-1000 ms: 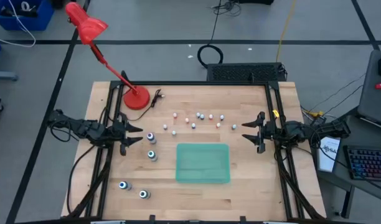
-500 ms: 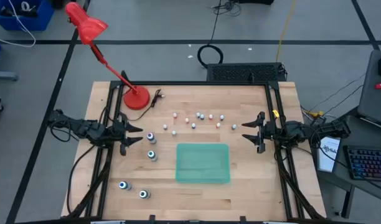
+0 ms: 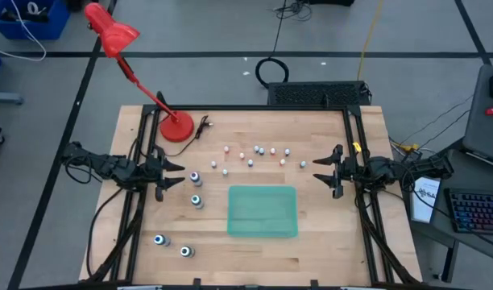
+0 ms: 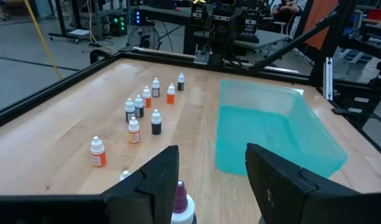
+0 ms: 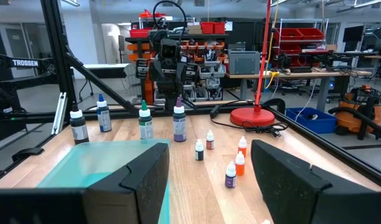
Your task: Pick & Place food coloring
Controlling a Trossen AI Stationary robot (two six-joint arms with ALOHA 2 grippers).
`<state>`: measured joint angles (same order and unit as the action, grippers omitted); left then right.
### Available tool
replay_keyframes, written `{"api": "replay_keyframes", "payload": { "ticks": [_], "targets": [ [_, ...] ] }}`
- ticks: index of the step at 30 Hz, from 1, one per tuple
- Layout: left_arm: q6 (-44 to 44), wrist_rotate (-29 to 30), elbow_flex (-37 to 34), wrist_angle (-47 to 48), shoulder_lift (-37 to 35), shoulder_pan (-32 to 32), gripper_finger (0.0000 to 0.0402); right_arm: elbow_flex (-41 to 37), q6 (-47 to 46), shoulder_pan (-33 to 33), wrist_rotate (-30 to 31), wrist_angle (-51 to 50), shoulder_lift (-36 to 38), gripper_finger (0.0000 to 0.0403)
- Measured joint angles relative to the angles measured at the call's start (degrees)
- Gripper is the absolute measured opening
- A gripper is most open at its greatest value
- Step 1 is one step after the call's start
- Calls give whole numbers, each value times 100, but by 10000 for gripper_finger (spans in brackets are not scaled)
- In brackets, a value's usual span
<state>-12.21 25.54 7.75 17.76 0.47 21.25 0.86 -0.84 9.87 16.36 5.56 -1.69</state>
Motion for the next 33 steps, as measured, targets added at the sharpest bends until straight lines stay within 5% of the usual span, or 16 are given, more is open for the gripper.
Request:
{"api": "replay_keyframes", "payload": {
  "ticks": [29,33],
  "targets": [
    [11,1,2,-2,0,1,186,28,-26,0,0,35,1,215],
    [1061,68,0,0,0,-1,186,37,-9,0,0,46,2,215]
  ]
}}
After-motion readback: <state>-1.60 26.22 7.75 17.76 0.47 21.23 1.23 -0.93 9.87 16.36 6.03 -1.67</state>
